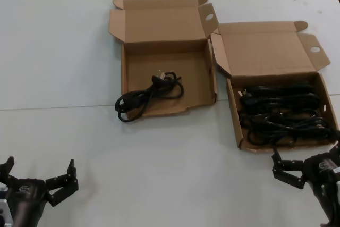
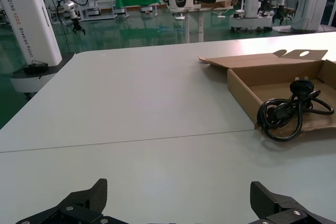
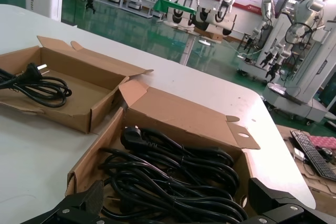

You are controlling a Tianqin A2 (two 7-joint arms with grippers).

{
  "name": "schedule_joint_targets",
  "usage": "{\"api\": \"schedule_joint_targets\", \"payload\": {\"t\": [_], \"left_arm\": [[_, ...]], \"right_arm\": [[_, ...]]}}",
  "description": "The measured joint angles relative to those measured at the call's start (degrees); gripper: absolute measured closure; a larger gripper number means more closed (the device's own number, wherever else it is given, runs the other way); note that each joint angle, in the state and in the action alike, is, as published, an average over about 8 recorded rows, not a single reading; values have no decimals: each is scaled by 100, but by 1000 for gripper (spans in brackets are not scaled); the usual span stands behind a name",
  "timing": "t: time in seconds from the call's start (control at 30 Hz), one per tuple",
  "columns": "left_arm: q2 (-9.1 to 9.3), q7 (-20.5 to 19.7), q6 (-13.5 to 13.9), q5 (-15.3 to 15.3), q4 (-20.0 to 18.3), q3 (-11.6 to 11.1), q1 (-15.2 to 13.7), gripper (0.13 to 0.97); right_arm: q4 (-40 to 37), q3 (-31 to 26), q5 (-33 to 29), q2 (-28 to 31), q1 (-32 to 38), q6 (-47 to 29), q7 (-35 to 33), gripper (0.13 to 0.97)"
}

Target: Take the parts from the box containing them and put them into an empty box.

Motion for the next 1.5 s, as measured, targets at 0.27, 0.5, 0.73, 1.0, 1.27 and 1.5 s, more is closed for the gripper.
{"api": "schedule_joint_targets", "payload": {"t": [0.27, 0.5, 0.73, 1.0, 1.27, 1.5], "left_arm": [[0, 0, 0, 0, 0, 0, 0, 132], [0, 0, 0, 0, 0, 0, 0, 132], [0, 0, 0, 0, 0, 0, 0, 132], [0, 0, 0, 0, 0, 0, 0, 132], [0, 0, 0, 0, 0, 0, 0, 132], [0, 0, 0, 0, 0, 0, 0, 132]], "right_arm": [[0, 0, 0, 0, 0, 0, 0, 129], [0, 0, 0, 0, 0, 0, 0, 129], [0, 0, 0, 0, 0, 0, 0, 129], [0, 0, 0, 0, 0, 0, 0, 129], [0, 0, 0, 0, 0, 0, 0, 129], [0, 0, 0, 0, 0, 0, 0, 129]]}}
